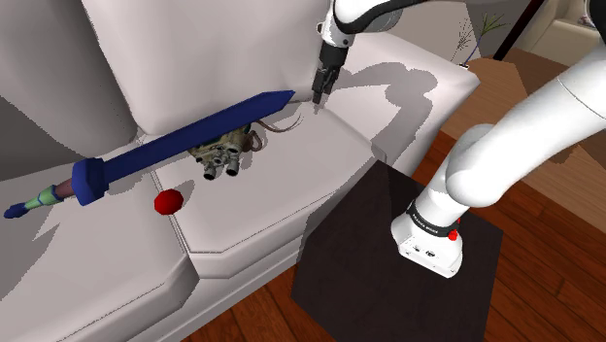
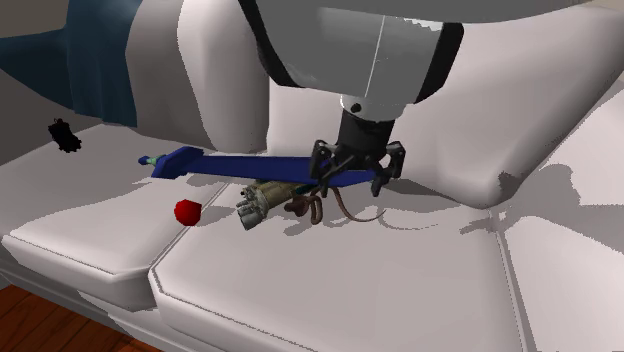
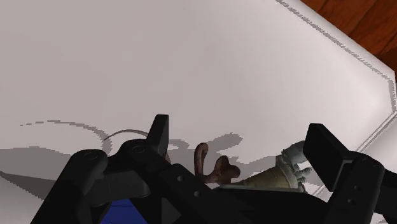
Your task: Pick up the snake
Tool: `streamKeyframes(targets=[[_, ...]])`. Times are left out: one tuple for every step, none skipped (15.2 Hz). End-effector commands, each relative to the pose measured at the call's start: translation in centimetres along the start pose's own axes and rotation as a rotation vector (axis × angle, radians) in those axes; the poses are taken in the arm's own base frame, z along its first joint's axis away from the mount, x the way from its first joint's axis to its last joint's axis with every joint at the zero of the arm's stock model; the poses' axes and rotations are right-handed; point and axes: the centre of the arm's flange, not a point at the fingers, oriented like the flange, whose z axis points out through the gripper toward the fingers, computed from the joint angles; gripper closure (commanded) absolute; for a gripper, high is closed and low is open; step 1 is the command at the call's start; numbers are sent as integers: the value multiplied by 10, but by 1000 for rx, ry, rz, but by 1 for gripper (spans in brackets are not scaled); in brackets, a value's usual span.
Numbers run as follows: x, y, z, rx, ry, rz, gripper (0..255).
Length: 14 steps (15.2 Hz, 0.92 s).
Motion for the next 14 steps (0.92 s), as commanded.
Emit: streamKeyframes(targets=[[19,7,17,-1,4,-22,0],[27,11,26,-1,6,-32,0],[36,15,35,-1,7,-43,0],[44,19,45,-1,8,-53,0],[53,23,54,-1,10,-64,0],[62,27,63,-1,11,-74,0],[70,30,72,-1,12,-85,0],[79,34,81,-1,14,-95,0],[88,37,90,0,15,-105,0],[96,40,99,0,17,-116,0],[105,44,108,0,18,-126,0],[114,47,117,0,19,-137,0],[123,50,126,0,21,-147,0],[132,53,135,0,22,-158,0]])
